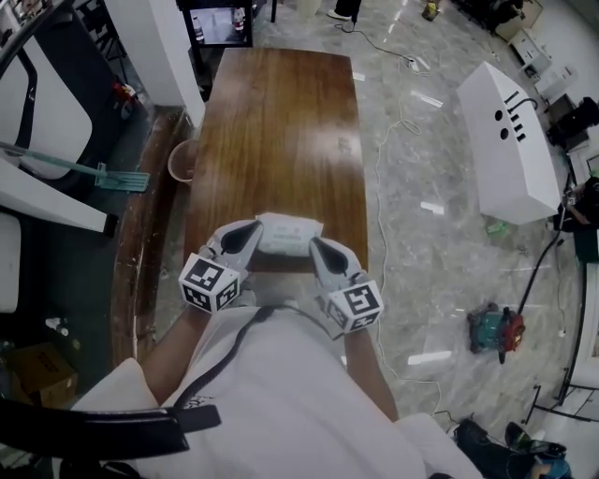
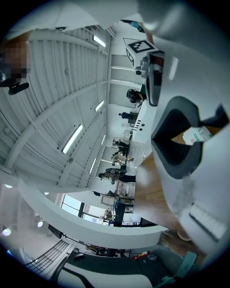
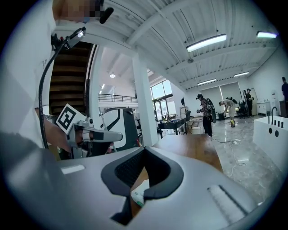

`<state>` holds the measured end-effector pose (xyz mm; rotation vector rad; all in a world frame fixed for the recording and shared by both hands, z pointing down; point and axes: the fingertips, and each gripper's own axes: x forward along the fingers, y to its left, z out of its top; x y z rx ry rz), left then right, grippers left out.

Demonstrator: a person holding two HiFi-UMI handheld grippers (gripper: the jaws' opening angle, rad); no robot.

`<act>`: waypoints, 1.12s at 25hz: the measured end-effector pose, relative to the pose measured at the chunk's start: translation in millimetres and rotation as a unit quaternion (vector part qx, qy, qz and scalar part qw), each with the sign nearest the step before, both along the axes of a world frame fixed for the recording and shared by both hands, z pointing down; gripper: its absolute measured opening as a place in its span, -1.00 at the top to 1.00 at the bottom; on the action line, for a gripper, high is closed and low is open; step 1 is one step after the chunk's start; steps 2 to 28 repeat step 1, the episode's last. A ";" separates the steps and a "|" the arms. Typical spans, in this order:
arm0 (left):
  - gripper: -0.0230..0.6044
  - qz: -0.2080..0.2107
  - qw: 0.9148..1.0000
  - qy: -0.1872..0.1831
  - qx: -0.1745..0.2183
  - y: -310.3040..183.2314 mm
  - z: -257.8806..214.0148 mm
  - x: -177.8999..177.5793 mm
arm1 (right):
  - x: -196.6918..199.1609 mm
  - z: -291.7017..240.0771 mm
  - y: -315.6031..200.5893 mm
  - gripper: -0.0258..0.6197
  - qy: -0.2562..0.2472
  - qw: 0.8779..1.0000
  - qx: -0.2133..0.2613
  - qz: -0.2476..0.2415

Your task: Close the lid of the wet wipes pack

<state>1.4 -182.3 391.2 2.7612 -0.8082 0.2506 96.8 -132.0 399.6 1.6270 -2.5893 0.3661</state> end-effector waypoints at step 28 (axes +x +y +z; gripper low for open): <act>0.92 0.001 1.000 -0.001 0.000 -1.8 1.1 -0.5 | -0.5 0.6 -2.2 0.90 0.001 1.000 0.000 0.000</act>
